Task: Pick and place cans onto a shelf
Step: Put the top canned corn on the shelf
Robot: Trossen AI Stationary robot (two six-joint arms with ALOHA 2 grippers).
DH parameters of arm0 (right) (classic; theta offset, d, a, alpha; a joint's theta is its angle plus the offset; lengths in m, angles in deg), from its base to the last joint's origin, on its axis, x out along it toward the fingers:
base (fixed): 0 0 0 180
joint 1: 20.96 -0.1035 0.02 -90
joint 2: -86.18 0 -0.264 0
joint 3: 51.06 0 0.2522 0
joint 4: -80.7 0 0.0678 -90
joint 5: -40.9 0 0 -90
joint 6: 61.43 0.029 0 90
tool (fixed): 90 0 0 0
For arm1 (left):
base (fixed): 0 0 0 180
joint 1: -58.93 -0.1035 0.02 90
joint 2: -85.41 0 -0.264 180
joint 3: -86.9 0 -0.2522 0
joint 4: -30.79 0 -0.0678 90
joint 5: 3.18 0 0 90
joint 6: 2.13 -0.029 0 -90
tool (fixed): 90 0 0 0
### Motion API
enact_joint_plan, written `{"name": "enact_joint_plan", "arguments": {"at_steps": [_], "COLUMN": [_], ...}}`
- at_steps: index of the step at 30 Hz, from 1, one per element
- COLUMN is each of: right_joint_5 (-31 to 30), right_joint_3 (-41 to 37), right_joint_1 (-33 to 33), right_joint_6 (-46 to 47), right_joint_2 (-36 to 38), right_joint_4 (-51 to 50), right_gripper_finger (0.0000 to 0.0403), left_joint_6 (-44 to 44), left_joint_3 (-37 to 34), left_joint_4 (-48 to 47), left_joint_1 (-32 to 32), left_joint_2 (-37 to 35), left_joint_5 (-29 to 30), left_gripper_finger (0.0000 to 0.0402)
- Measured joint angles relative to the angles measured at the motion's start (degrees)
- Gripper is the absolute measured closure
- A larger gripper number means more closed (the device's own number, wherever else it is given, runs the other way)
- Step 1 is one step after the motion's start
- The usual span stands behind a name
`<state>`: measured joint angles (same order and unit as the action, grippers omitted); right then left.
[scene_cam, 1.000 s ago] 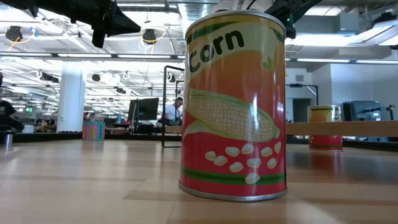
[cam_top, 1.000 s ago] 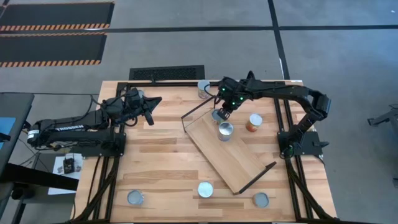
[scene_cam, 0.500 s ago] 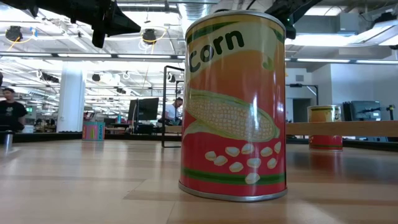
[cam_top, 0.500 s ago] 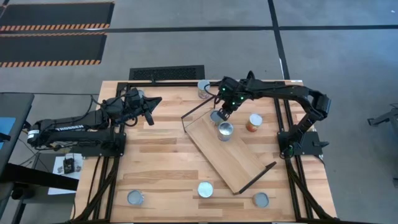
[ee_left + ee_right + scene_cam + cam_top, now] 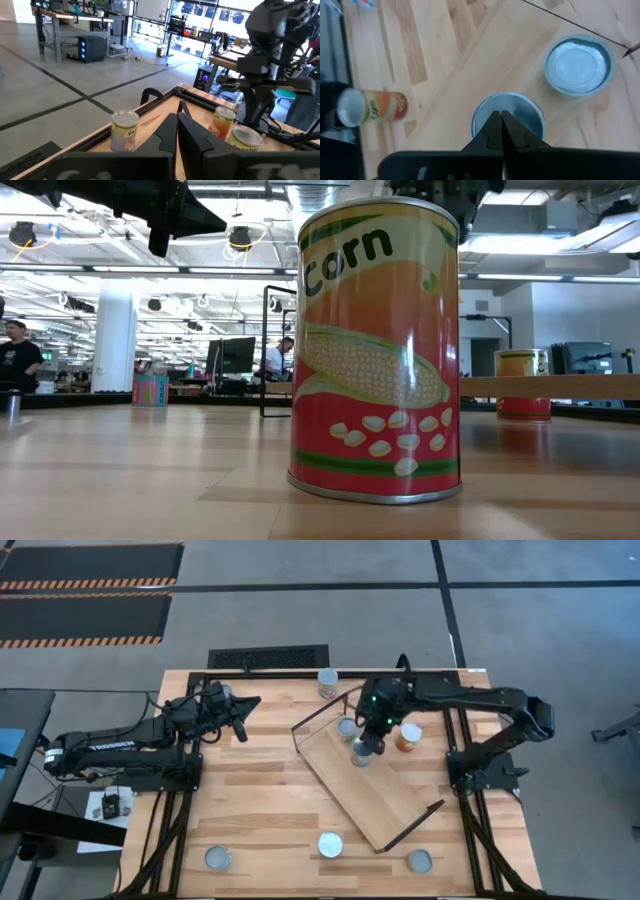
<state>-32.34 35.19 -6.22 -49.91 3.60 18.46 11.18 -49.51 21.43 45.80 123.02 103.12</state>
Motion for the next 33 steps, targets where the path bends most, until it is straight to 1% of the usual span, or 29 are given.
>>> {"name": "enact_joint_plan", "arguments": {"at_steps": [3, 5, 7, 11, 13, 15, 17, 19, 23, 25, 29, 33], "right_joint_5": [-3.0, -4.2, -5.2, -5.0, -5.0, -5.2, -7.0, -9.4, -13.5, -15.2, -16.6, -19.6], "right_joint_3": [0.0, -0.1, -1.6, -10.6, -16.2, -20.6, -22.8, -23.2, -23.3, -23.3, -23.3, -23.3], "right_joint_1": [-2.2, -2.4, -2.3, -0.9, 0.1, 1.3, 2.0, 2.0, 1.6, 1.2, 0.4, -0.8], "right_joint_6": [-0.9, -1.7, -2.5, -3.4, -1.7, 1.4, 4.5, 6.2, 7.9, 10.3, 11.4, 12.2], "right_joint_2": [2.3, 4.8, 8.0, 16.9, 22.0, 26.5, 30.3, 33.1, 35.4, 35.3, 33.2, 29.4], "right_joint_4": [-0.1, -0.4, 1.9, 13.1, 18.7, 19.9, 17.2, 11.9, 0.5, -4.0, -11.0, -14.8], "right_gripper_finger": [0.0400, 0.0400, 0.0401, 0.0401, 0.0402, 0.0401, 0.0398, 0.0390, 0.0365, 0.0347, 0.0300, 0.0245], "left_joint_6": [0.1, 0.9, 1.0, 1.4, 1.8, 1.8, 1.8, 1.9, 2.2, 2.2, 2.2, 2.1], "left_joint_3": [0.0, 0.0, 0.0, 0.0, 0.0, 0.0, 0.0, 0.0, 0.0, 0.0, 0.0, 0.0], "left_joint_4": [0.0, 0.0, -0.4, -0.9, -1.1, -1.2, -1.2, -1.2, -1.2, -1.2, -1.8, -2.9], "left_joint_1": [0.0, 0.0, 0.0, 0.0, 0.0, 0.0, 0.0, 0.0, 0.0, 0.0, 0.0, 0.0], "left_joint_2": [0.0, 0.0, 0.0, 0.0, 0.0, 0.0, 0.0, 0.0, 0.0, 0.0, 0.0, 0.0], "left_joint_5": [-1.0, -1.0, -1.0, -1.0, -1.0, -1.0, -1.0, -1.0, -1.0, -1.0, -1.0, -0.8], "left_gripper_finger": [0.0402, 0.0401, 0.0401, 0.0402, 0.0401, 0.0401, 0.0401, 0.0401, 0.0401, 0.0402, 0.0401, 0.0402]}}
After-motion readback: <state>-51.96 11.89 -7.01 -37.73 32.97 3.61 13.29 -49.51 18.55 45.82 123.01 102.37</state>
